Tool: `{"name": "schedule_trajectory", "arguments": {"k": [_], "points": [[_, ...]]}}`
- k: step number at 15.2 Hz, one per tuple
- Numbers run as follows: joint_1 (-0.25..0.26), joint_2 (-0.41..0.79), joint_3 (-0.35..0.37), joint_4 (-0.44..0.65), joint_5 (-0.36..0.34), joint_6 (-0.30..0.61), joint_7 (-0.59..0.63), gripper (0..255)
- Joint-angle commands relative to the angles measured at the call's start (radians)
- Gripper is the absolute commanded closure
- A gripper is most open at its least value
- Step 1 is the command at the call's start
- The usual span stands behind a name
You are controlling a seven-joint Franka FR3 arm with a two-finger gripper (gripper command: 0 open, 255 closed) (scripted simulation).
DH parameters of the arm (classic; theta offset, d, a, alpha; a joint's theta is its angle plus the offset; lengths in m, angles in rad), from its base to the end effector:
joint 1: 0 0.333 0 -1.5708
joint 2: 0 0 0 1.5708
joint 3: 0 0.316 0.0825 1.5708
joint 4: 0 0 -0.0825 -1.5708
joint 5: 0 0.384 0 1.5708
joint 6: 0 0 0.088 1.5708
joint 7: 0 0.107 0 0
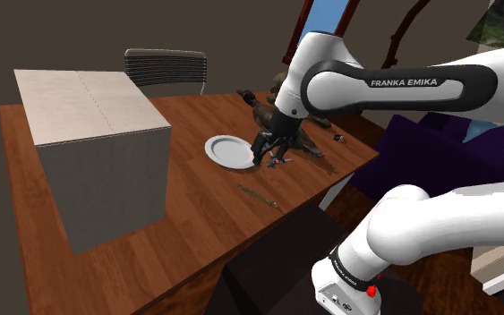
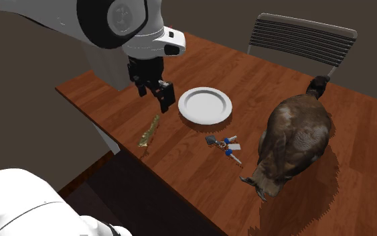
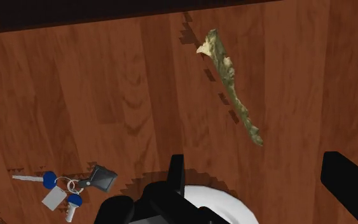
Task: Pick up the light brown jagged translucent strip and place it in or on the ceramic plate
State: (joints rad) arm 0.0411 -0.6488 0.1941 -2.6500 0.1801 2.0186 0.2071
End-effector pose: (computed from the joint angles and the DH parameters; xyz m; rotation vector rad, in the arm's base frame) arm 0.3382 0.0908 0.4397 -3.0911 0.1349 -0.0051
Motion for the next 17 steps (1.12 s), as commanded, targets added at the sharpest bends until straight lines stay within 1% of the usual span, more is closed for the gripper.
{"name": "schedule_trajectory", "arguments": {"k": [1,4,6,12,17], "points": [[0.007,0.045,0.023,-0.028,0.009,0.056,0.015,0],[0.02,0.115,0.062,-0.069,0.024,0.139,0.044,0],[0.021,0.126,0.066,-0.078,0.027,0.159,0.045,0],[0.024,0.191,0.082,-0.128,0.037,0.274,0.045,0],[0.024,0.191,0.082,-0.128,0.037,0.274,0.045,0]]}}
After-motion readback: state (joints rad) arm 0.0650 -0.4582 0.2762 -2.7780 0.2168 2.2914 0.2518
